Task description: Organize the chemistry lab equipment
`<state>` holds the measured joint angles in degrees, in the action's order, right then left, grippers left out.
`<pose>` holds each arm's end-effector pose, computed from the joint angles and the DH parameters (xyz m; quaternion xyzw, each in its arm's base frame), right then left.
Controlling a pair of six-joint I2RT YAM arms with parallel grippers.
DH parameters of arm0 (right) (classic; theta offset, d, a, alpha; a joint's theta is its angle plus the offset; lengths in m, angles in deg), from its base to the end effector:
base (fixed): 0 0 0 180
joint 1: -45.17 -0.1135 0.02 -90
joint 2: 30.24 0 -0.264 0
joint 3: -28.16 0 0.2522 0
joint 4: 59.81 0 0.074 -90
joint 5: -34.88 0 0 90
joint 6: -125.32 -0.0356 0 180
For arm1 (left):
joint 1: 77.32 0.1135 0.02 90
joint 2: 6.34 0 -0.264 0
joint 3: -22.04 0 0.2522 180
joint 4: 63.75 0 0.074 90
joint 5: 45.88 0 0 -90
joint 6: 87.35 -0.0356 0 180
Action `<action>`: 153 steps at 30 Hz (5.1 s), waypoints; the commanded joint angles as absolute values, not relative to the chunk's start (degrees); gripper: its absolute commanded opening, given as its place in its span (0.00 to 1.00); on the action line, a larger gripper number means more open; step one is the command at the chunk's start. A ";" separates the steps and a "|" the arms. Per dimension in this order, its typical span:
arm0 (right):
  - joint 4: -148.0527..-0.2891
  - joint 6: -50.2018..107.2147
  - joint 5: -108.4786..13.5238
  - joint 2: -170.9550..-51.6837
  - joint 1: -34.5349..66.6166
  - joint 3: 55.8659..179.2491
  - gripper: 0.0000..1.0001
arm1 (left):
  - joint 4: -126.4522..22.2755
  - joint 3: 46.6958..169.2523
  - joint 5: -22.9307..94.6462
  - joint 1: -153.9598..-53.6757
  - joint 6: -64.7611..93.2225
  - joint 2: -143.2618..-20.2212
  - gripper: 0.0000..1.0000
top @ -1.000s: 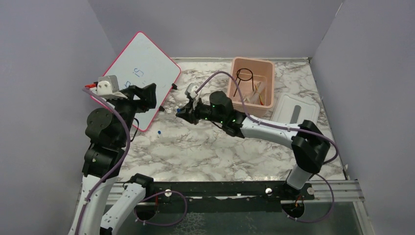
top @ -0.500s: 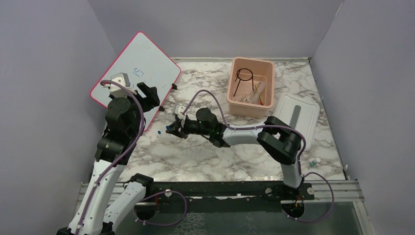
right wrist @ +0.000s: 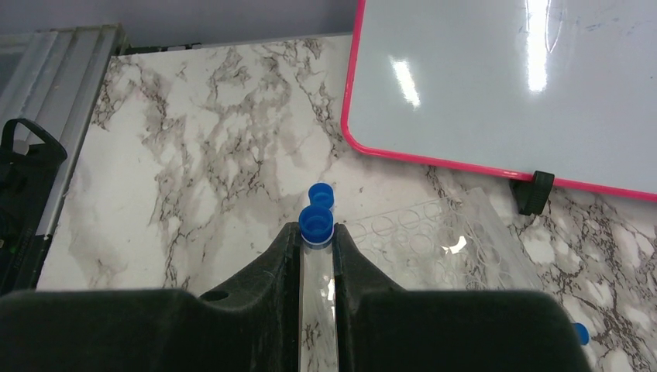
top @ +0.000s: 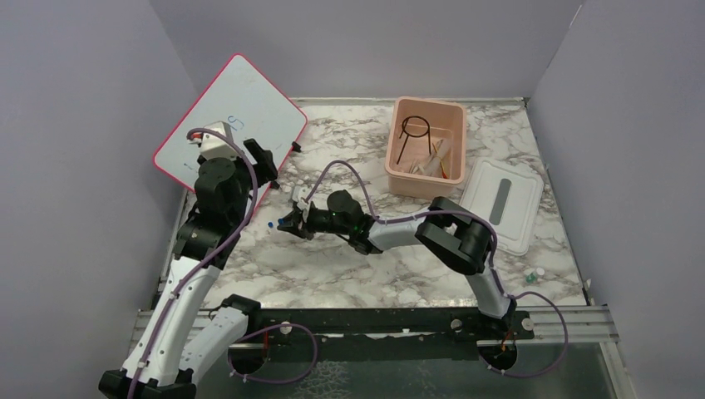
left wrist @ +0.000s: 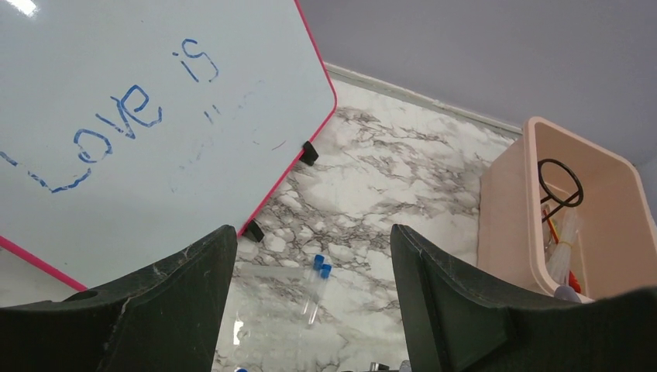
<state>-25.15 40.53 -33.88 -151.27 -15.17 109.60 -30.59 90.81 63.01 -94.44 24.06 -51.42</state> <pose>0.2151 0.4037 0.1698 -0.4968 0.5415 0.4279 0.5262 0.1666 -0.0392 0.3841 -0.1342 0.7482 -0.0921 0.6432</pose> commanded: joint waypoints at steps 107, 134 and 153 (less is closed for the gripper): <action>-55.71 12.27 -69.86 -146.31 -13.74 119.65 0.63 | -31.48 89.47 63.12 -91.49 23.36 -51.02 0.77; -79.52 5.81 -70.61 -164.37 -9.50 142.06 0.48 | -31.64 88.82 60.77 -91.47 21.92 -51.62 0.78; -89.79 7.83 -73.57 -167.68 -9.49 146.53 0.32 | -31.70 88.63 61.15 -91.30 21.90 -51.19 0.78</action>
